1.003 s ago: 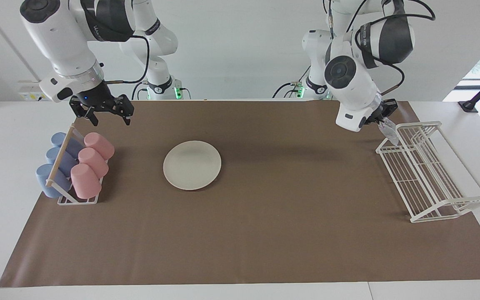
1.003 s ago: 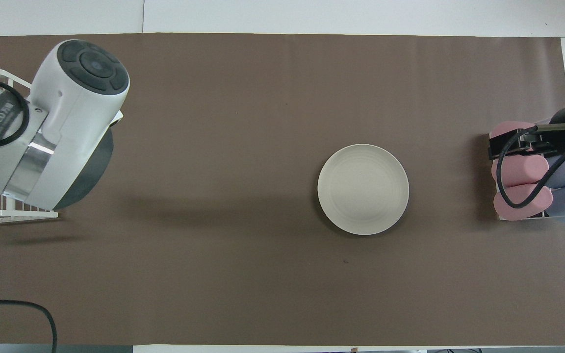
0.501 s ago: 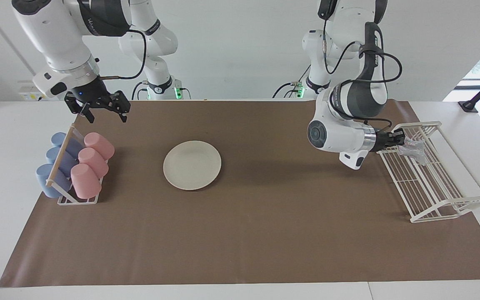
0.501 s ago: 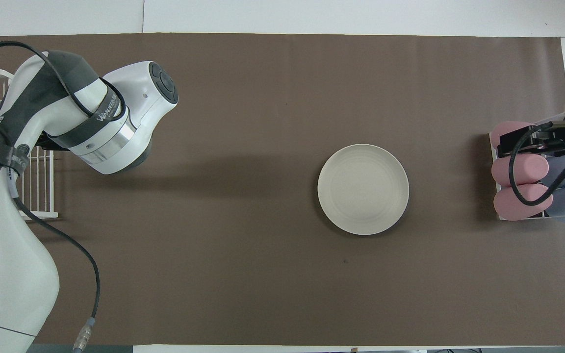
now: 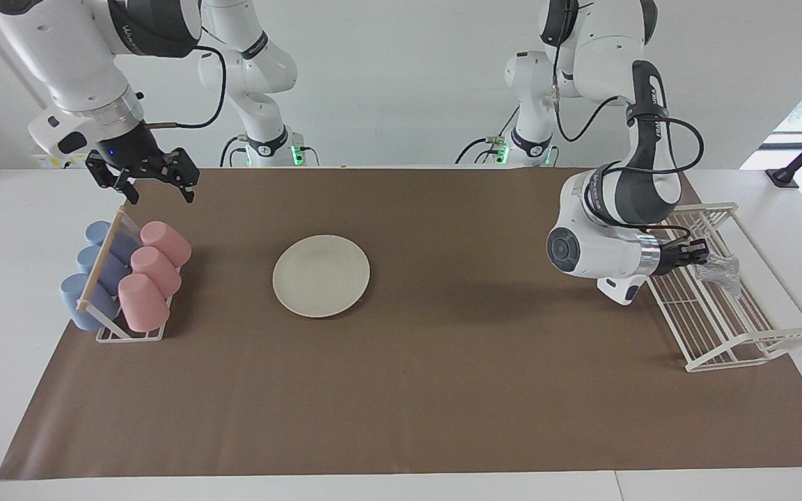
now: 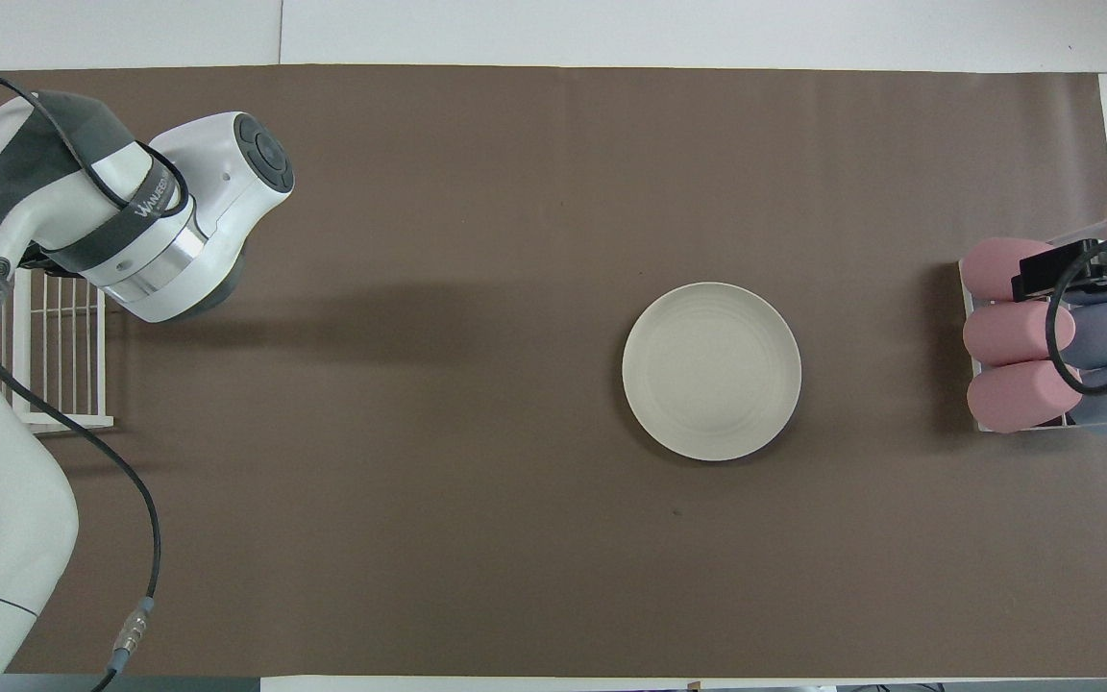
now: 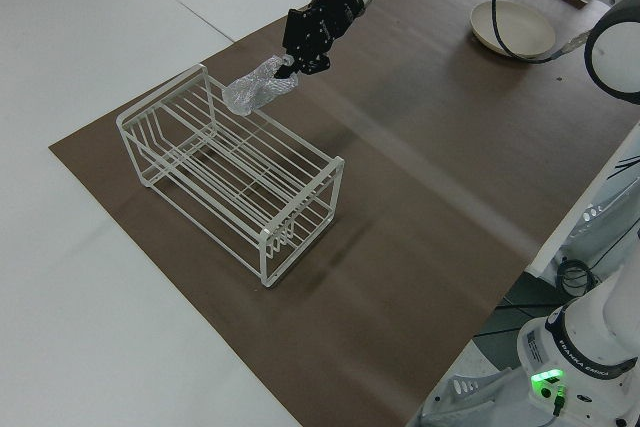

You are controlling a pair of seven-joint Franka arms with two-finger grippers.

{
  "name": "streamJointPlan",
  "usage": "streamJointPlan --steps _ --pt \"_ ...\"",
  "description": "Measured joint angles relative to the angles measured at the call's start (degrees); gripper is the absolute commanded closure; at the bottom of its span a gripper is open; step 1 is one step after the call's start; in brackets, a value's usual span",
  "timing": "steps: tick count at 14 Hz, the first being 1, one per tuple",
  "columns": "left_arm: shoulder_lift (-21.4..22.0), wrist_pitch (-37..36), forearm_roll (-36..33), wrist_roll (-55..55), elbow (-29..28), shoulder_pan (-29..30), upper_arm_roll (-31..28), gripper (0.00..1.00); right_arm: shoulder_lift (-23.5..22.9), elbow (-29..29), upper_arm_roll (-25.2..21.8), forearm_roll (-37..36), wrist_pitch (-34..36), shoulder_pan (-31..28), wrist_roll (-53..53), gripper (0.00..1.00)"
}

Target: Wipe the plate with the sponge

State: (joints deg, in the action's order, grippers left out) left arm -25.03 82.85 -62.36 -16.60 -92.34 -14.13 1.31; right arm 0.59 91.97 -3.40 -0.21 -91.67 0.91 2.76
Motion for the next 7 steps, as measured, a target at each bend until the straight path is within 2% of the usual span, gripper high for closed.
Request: streamJointPlan --steps 7 --pt "0.01 2.86 0.05 -5.09 -3.42 0.43 -0.04 1.00 -0.26 -0.82 0.04 0.00 0.01 -0.34 0.00 0.00"
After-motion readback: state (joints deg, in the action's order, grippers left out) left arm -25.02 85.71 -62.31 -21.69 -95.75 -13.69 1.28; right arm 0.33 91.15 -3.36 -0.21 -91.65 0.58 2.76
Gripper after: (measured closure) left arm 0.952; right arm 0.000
